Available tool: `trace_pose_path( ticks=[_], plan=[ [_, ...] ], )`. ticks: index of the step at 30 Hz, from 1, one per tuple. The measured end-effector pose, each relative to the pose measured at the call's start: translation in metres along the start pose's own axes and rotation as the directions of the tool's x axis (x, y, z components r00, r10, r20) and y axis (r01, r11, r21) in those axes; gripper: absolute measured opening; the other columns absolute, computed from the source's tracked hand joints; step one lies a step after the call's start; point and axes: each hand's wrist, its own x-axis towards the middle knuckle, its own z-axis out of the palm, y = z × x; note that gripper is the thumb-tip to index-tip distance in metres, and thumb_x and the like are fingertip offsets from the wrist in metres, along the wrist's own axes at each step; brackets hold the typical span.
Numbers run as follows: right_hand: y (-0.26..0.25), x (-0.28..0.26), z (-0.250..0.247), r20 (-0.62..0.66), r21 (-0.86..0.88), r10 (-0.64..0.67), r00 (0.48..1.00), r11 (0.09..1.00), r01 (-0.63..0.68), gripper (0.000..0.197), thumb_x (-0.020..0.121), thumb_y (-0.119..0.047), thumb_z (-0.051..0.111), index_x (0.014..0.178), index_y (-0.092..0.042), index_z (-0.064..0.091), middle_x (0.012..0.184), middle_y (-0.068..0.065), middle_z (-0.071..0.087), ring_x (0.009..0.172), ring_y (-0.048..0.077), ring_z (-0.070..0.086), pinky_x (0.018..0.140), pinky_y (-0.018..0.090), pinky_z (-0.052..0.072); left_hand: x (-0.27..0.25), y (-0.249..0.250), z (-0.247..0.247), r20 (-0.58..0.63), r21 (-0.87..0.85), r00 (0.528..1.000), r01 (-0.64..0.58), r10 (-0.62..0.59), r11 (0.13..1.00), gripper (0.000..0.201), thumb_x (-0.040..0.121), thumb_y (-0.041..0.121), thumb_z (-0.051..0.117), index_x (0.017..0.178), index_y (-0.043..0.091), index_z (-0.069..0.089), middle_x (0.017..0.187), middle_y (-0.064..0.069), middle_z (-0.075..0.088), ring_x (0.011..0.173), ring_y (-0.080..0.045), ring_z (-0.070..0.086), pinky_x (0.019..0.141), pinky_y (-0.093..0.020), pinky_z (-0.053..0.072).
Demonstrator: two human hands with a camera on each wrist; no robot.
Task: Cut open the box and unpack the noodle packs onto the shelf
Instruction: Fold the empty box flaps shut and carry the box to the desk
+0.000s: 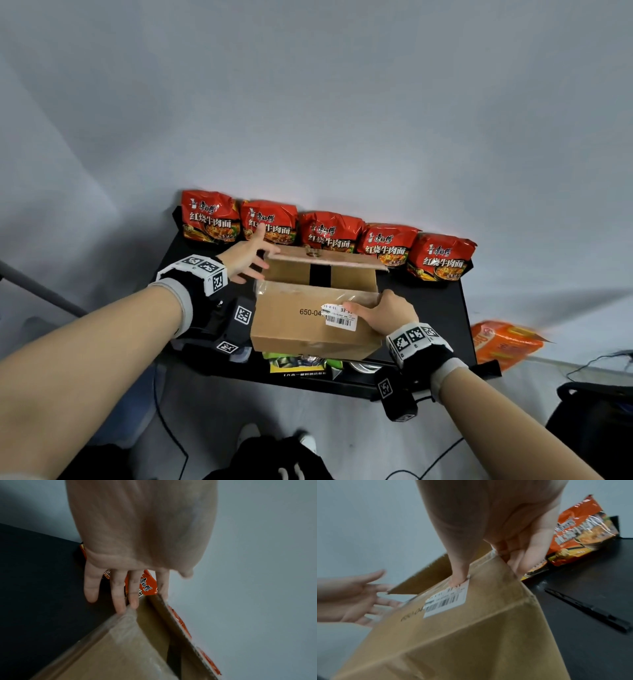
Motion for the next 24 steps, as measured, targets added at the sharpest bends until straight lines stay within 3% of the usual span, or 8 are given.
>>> trace_pose_path(
  ticks=[3, 6, 8, 12, 15, 18, 21, 24],
  plan=[
    [-0.006, -0.008, -0.004, -0.011, -0.131, -0.051, 0.999, 0.990, 0.049, 0.060, 0.074, -0.075, 0.049, 0.105, -0.026, 0.063, 0.103, 0.001, 0.068, 0.097, 0.022, 0.066, 0.066, 0.027, 0.044, 0.002, -0.014, 0.002, -0.003, 0.148, 0.999, -0.048, 0.049, 0.988, 0.038, 0.095, 0.047, 0.041, 0.122, 0.027, 0.059, 0.112, -0.004, 0.059, 0.090, -0.016, 0.056, 0.082, -0.036, 0.050],
    [-0.006, -0.007, 0.002, -0.036, -0.143, 0.000, 0.999, 0.990, -0.005, 0.079, 0.071, -0.077, 0.048, 0.117, -0.012, 0.051, 0.109, 0.005, 0.066, 0.101, 0.025, 0.065, 0.065, 0.028, 0.043, 0.008, -0.027, 0.010, -0.043, 0.201, 0.995, -0.081, 0.091, 0.976, 0.022, 0.092, 0.032, 0.055, 0.112, 0.025, 0.060, 0.102, 0.002, 0.054, 0.076, -0.011, 0.050, 0.055, -0.025, 0.042],
    [-0.001, -0.001, 0.009, -0.001, -0.016, 0.083, 0.997, 0.996, -0.083, 0.092, 0.069, -0.075, 0.054, 0.126, -0.005, 0.038, 0.117, 0.009, 0.062, 0.107, 0.028, 0.062, 0.071, 0.033, 0.047, 0.012, -0.031, 0.017, -0.076, 0.151, 0.996, -0.041, 0.053, 0.988, 0.013, 0.089, 0.036, 0.058, 0.099, 0.028, 0.060, 0.093, 0.003, 0.053, 0.081, -0.019, 0.053, 0.057, -0.027, 0.044],
    [0.008, 0.008, 0.020, 0.077, 0.152, 0.150, 0.986, 0.975, -0.160, 0.100, 0.070, -0.070, 0.059, 0.135, 0.001, 0.032, 0.124, 0.013, 0.057, 0.113, 0.031, 0.058, 0.085, 0.038, 0.050, 0.026, -0.043, 0.030, -0.179, 0.093, 0.980, -0.074, 0.090, 0.993, 0.016, 0.083, 0.030, 0.068, 0.087, 0.019, 0.057, 0.084, -0.003, 0.055, 0.065, -0.022, 0.051, 0.054, -0.027, 0.041],
    [0.023, 0.019, 0.024, 0.155, 0.354, 0.068, 0.986, 0.928, -0.120, 0.068, 0.075, -0.062, 0.062, 0.113, -0.008, 0.046, 0.099, 0.003, 0.059, 0.084, 0.021, 0.063, 0.064, 0.030, 0.052, 0.035, -0.054, 0.037, -0.206, 0.155, 0.970, -0.095, 0.126, 0.983, 0.020, 0.080, 0.029, 0.070, 0.081, 0.026, 0.050, 0.103, -0.010, 0.057, 0.092, -0.028, 0.053, 0.075, -0.032, 0.041],
    [0.058, 0.038, 0.025, 0.206, 0.632, 0.131, 0.970, 0.739, -0.234, 0.041, 0.084, -0.052, 0.058, 0.086, -0.010, 0.053, 0.064, 0.002, 0.057, 0.047, 0.014, 0.052, 0.043, 0.023, 0.043, 0.040, -0.058, 0.038, -0.217, 0.149, 0.969, -0.084, 0.115, 0.985, 0.026, 0.077, 0.029, 0.073, 0.075, 0.033, 0.047, 0.112, -0.015, 0.057, 0.106, -0.030, 0.052, 0.083, -0.034, 0.040],
    [0.092, 0.055, 0.034, 0.189, 0.677, 0.354, 0.916, 0.629, -0.383, 0.034, 0.092, -0.032, 0.056, 0.067, -0.008, 0.052, 0.056, 0.007, 0.052, 0.044, 0.019, 0.047, 0.043, 0.023, 0.039, 0.044, -0.057, 0.038, -0.250, 0.092, 0.966, -0.051, 0.073, 0.994, 0.027, 0.075, 0.027, 0.075, 0.082, 0.029, 0.049, 0.118, -0.015, 0.054, 0.106, -0.031, 0.054, 0.081, -0.033, 0.042],
    [0.106, 0.067, 0.045, 0.116, 0.447, 0.414, 0.903, 0.790, -0.420, 0.022, 0.083, -0.023, 0.060, 0.068, -0.007, 0.060, 0.068, 0.014, 0.060, 0.063, 0.029, 0.060, 0.064, 0.035, 0.054, 0.048, -0.055, 0.038, -0.262, -0.056, 0.964, 0.035, -0.048, 0.998, 0.053, 0.074, 0.020, 0.078, 0.114, 0.026, 0.043, 0.124, -0.014, 0.052, 0.096, -0.031, 0.057, 0.072, -0.034, 0.049]
  ],
)
